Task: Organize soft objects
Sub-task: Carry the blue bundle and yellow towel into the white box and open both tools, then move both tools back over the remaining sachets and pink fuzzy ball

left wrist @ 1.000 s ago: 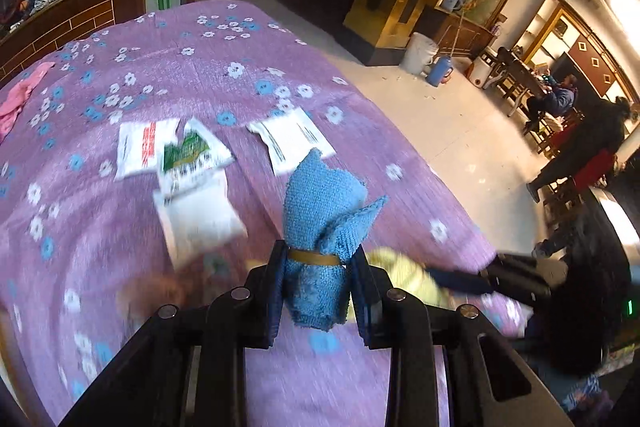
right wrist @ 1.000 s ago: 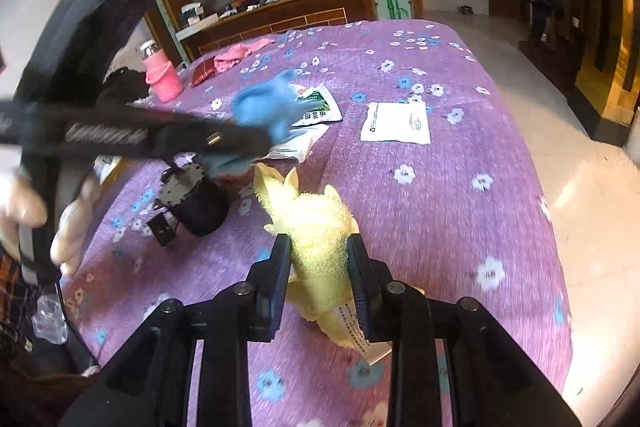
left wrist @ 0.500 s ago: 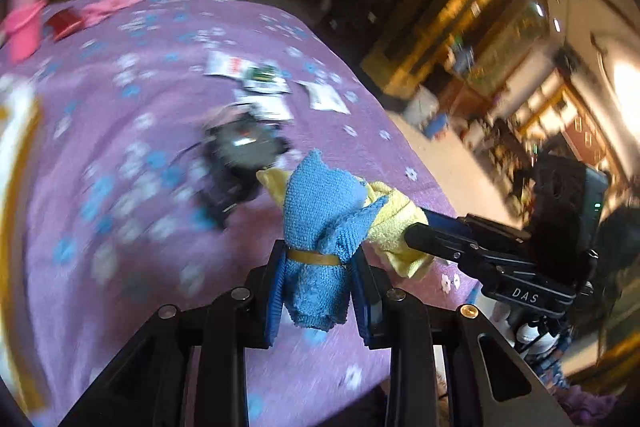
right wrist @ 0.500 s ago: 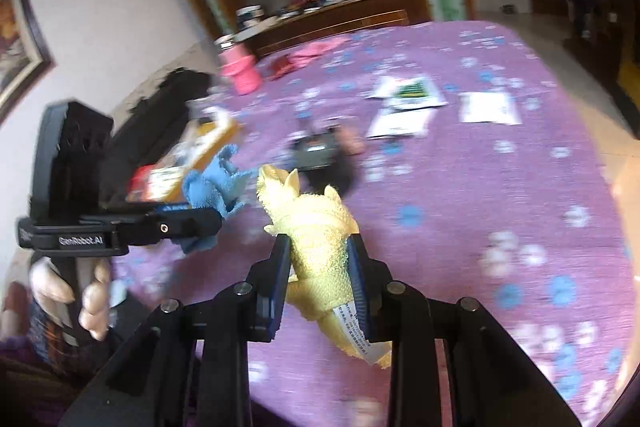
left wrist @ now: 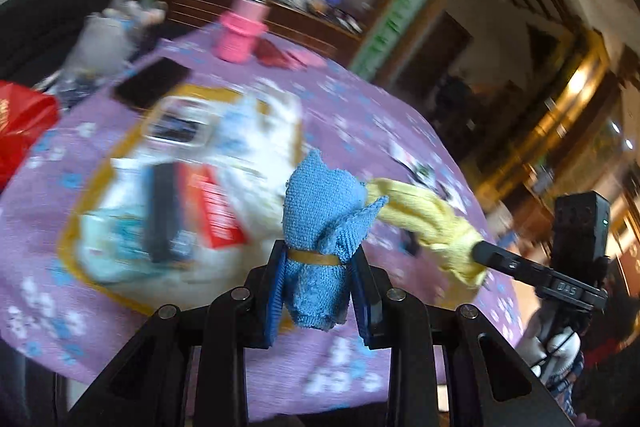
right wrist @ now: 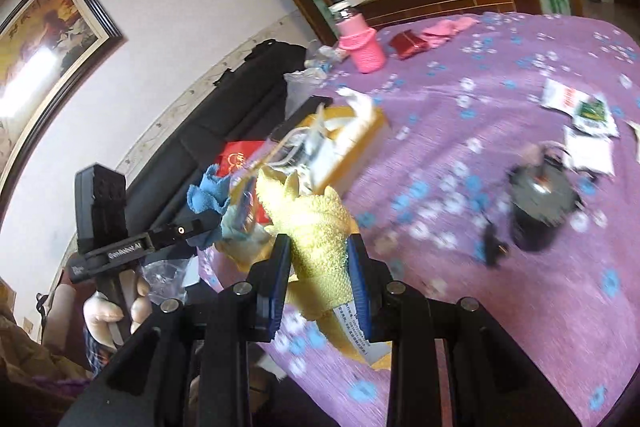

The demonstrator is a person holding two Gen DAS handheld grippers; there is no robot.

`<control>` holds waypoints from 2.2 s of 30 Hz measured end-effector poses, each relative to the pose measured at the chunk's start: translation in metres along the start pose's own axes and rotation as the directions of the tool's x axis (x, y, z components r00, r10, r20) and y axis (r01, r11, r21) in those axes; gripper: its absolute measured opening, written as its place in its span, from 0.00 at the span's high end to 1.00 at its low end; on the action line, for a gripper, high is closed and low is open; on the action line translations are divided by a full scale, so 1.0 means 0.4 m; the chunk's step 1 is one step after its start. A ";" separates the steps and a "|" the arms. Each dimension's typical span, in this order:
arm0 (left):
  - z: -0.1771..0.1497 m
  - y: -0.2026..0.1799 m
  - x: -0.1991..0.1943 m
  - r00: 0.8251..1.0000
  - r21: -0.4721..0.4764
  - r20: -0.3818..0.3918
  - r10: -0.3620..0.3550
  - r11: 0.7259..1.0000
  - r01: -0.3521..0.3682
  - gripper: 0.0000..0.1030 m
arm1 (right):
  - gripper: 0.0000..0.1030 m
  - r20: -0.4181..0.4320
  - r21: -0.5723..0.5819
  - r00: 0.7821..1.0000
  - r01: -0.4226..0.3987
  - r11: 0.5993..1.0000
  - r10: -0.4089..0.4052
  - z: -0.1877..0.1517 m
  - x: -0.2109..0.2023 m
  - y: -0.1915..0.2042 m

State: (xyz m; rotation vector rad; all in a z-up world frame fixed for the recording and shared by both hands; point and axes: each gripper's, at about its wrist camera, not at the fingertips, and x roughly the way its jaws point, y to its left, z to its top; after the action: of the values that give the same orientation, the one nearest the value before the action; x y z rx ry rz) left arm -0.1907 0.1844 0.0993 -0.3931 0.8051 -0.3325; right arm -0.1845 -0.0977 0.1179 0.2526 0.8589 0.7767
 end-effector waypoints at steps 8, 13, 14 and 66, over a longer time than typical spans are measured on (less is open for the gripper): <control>0.029 0.185 -0.024 0.991 -0.130 0.075 0.112 0.986 -0.102 0.71 | 0.73 -0.020 0.010 0.998 -0.054 0.999 0.054 0.105 0.128 0.056; 0.056 0.255 0.013 0.979 -0.149 0.064 0.194 0.972 -0.183 0.71 | 0.73 -0.074 0.002 0.995 -0.060 0.998 0.060 0.174 0.249 0.094; 0.057 0.267 0.022 0.974 -0.148 0.058 0.220 0.967 -0.210 0.70 | 0.73 -0.084 0.000 0.995 -0.058 0.998 0.058 0.183 0.271 0.099; -0.029 -0.037 0.053 0.936 0.138 0.149 0.320 0.930 -0.340 0.20 | 0.24 0.134 -0.147 0.929 0.364 0.920 -0.346 0.033 0.069 0.020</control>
State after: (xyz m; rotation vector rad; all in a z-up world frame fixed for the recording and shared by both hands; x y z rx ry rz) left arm -0.1878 0.1597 0.0855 -0.1192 0.7015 -0.0553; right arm -0.1677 -0.0714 0.1142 -0.0164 0.7066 0.4862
